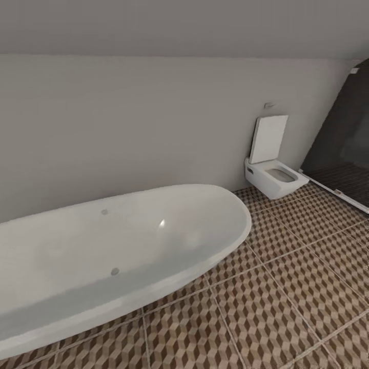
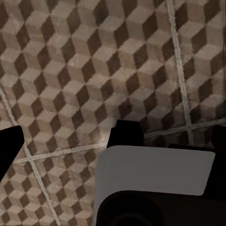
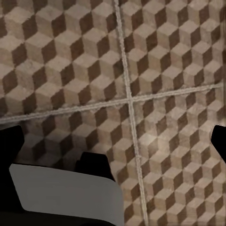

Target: Take the four mousetraps from the cabinet in the bathroom and place them on the bathroom floor. Make sure all four end up on the same floor surface, and ensure that at least two of them are either under or directly next to the same bathroom sink.

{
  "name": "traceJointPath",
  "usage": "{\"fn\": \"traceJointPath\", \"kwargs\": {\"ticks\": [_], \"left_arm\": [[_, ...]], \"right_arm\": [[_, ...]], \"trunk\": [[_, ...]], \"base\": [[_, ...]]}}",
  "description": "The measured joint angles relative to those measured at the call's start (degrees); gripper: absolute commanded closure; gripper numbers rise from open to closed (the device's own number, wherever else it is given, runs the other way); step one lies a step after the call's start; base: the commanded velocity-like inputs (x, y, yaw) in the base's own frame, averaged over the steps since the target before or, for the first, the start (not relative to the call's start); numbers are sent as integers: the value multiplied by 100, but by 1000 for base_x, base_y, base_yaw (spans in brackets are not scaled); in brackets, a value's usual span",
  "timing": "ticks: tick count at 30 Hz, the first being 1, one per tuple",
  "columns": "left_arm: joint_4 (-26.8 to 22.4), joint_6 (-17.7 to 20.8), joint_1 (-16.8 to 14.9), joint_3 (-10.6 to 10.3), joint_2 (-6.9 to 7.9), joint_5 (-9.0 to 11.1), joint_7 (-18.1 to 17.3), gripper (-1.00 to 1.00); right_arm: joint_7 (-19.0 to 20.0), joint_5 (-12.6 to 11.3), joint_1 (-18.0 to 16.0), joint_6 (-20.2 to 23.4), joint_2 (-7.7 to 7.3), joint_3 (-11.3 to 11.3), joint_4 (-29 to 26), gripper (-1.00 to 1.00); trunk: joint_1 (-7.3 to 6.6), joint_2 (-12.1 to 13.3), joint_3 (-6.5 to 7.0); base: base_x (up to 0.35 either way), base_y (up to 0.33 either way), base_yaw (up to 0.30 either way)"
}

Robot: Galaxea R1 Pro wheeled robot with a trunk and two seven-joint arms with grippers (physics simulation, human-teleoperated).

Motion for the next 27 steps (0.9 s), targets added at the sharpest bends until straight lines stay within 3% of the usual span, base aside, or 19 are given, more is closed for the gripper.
{"fn": "traceJointPath", "kwargs": {"ticks": [27], "left_arm": [[0, 3, 0, 0, 2, 1, 9, -100]], "right_arm": [[0, -6, 0, 0, -5, -1, 1, -100]], "trunk": [[0, 0, 179]], "base": [[0, 0, -241]]}}
